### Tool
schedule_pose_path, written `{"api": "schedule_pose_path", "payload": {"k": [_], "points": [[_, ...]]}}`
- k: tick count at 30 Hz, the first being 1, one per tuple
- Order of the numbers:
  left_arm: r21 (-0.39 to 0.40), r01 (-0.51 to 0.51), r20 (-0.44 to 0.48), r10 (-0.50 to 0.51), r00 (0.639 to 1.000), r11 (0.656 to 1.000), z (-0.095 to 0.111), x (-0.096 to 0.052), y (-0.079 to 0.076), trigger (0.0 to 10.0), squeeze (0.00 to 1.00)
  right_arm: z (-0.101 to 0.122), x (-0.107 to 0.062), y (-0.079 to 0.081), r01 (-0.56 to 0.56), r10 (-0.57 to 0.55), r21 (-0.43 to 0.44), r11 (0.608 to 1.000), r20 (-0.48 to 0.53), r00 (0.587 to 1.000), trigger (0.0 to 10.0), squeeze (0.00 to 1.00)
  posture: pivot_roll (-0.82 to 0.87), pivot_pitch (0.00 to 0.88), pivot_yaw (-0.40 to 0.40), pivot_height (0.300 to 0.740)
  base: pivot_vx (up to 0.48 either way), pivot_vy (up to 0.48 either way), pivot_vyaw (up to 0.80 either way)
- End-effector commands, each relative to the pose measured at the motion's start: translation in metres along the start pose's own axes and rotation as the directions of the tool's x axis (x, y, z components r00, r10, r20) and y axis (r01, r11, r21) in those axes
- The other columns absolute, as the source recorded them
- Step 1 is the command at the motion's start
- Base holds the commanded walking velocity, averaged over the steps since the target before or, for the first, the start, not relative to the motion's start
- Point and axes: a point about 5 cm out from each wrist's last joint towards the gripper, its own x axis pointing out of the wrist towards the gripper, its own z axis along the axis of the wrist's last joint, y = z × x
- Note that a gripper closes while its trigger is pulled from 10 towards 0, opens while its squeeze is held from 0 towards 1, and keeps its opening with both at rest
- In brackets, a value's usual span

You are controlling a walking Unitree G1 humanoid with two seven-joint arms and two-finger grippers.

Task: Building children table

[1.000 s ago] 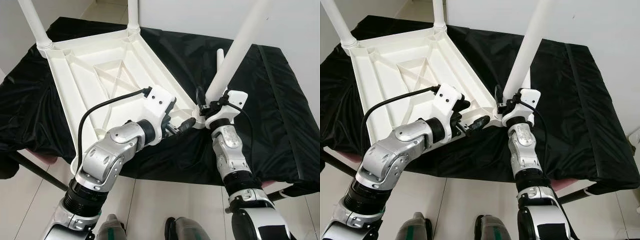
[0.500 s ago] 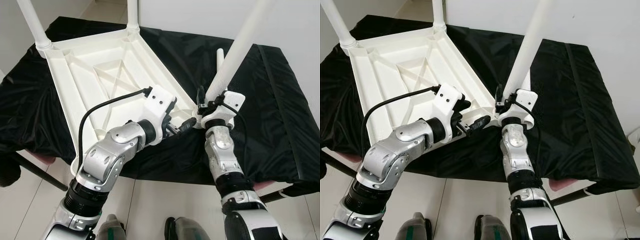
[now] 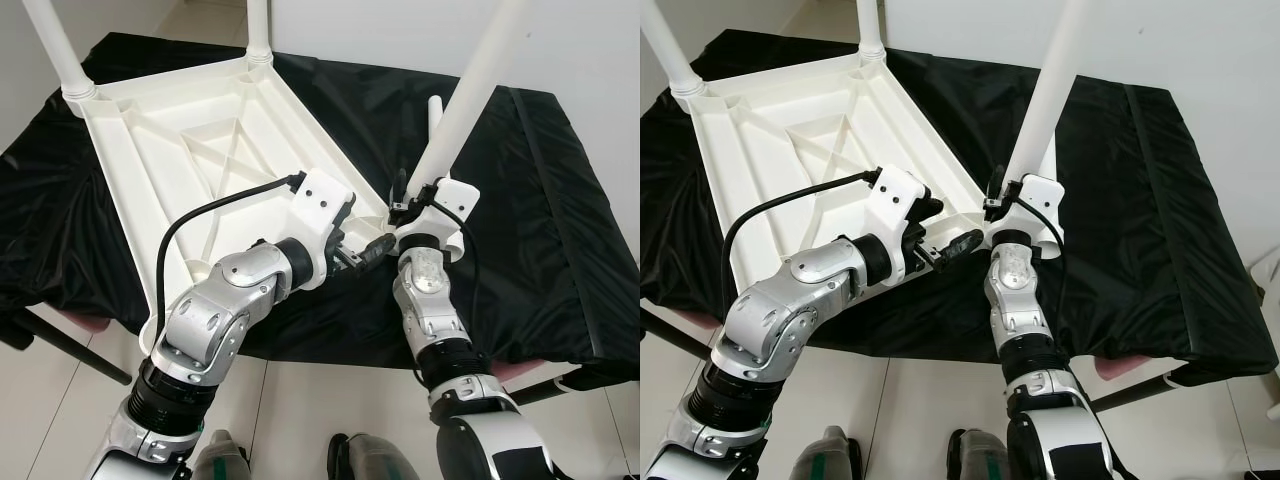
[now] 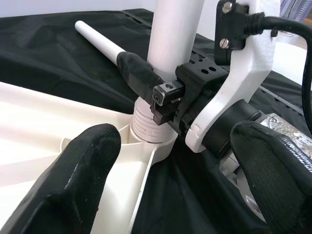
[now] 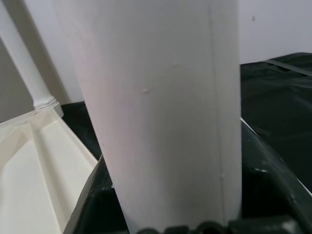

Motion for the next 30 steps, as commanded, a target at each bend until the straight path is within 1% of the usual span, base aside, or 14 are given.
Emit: {"api": "schedule_pose_path", "payload": {"k": [1,2,6,9,11,14,20,30], "points": [[-0.006,0.020,-0.012,-0.020,1.000,1.000,-0.002,0.000,-0.004,10.0,0.00,-0.046,-0.022,-0.017,0.070,-0.079,-0.047,0.996,-0.231,0.970,10.0,0.00,0.02,0.079,-0.029,0.740,0.000,0.000,0.00],[-0.005,0.021,-0.012,-0.021,1.000,1.000,-0.002,0.000,-0.005,10.0,0.00,-0.048,-0.023,-0.019,0.094,-0.101,-0.039,0.995,-0.240,0.965,10.0,0.00,0.02,0.078,-0.030,0.740,0.000,0.000,0.00],[-0.006,0.025,-0.012,-0.025,1.000,1.000,-0.002,0.000,-0.005,10.0,0.00,-0.051,-0.027,-0.025,0.137,-0.137,-0.020,0.990,-0.254,0.957,10.0,0.00,0.02,0.075,-0.027,0.740,0.000,0.000,0.00],[-0.006,0.025,-0.012,-0.025,1.000,1.000,-0.002,0.000,-0.005,10.0,0.00,-0.051,-0.027,-0.025,0.137,-0.137,-0.020,0.990,-0.254,0.957,10.0,0.00,0.02,0.075,-0.027,0.740,0.000,0.000,0.00],[-0.007,0.032,-0.015,-0.032,0.999,0.999,-0.003,0.000,-0.006,10.0,0.00,-0.050,-0.028,-0.028,0.177,-0.172,-0.001,0.984,-0.243,0.955,10.0,0.00,0.01,0.071,-0.023,0.740,0.000,0.000,0.00],[-0.006,0.038,-0.016,-0.038,0.999,0.999,-0.003,0.000,-0.007,10.0,0.00,-0.047,-0.028,-0.028,0.182,-0.179,-0.010,0.983,-0.218,0.959,10.0,0.00,0.01,0.071,-0.023,0.740,0.000,0.000,0.00],[-0.004,0.042,-0.016,-0.042,0.999,0.999,-0.003,0.000,-0.008,10.0,0.00,-0.047,-0.030,-0.026,0.170,-0.168,-0.008,0.985,-0.207,0.964,10.0,0.00,0.01,0.068,-0.022,0.740,0.000,0.000,0.00],[-0.003,0.039,-0.013,-0.039,0.999,0.999,-0.002,0.001,-0.008,10.0,0.00,-0.044,-0.028,-0.024,0.131,-0.135,-0.031,0.991,-0.179,0.975,10.0,0.00,0.01,0.065,-0.027,0.740,0.000,0.000,0.00]]}}
